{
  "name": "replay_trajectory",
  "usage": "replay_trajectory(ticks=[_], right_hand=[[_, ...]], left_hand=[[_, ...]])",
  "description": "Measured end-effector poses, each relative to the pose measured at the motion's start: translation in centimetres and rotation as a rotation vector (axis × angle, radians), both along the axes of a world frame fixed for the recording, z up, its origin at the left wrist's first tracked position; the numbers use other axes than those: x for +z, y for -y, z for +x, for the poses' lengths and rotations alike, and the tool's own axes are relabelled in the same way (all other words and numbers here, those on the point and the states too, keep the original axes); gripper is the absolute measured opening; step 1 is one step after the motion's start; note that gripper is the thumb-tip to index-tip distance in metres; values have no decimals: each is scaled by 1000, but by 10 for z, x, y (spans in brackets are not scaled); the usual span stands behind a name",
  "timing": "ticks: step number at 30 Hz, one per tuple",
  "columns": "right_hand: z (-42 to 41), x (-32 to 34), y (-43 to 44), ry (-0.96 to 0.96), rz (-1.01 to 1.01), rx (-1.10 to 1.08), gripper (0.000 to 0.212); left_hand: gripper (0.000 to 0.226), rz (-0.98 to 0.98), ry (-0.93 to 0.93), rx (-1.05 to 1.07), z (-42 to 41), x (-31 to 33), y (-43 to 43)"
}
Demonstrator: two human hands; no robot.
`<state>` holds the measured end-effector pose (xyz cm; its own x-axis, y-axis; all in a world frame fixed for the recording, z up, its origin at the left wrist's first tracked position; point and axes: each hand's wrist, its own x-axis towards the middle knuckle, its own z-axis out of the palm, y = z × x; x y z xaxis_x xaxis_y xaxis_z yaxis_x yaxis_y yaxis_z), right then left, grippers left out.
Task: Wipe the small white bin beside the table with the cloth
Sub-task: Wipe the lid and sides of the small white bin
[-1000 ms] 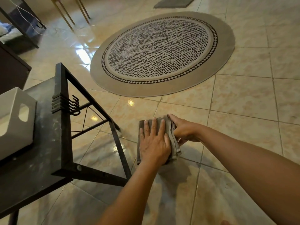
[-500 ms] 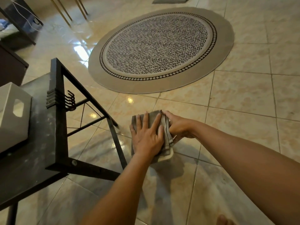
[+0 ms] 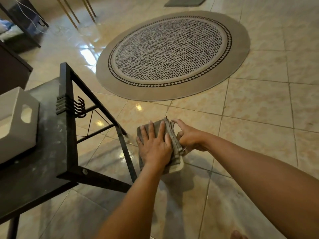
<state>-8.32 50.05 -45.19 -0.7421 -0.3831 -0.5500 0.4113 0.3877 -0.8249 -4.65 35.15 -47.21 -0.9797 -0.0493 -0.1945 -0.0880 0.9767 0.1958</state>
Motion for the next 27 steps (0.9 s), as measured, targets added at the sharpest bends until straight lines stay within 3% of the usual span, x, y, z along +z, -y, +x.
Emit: replay_trajectory(ticks=[6,9,13,16,20,23,27], right_hand=[[-6,-11,-1,-62,-2,-141,105],[-4,-13,-2,-78,19,-167,108],[0,-4,-18,75,11,-163,113],[-14,6,-37,-104,248,-129,85],[-36,13,-47,-340,318,-179,42],[-38,9,-46,-368,355,-66,36],[-34,3,-56,-331,329,-25,45]], left_hand=[[60,25,-73,-4,67,-5,-25],[59,20,-116,10,60,-14,-24],[59,5,-164,-153,40,-19,1],[56,-10,-141,-339,31,-15,14],[55,-28,-130,-484,26,-11,18],[54,-37,-130,-533,22,-9,20],[55,-60,-103,-512,17,-8,26]])
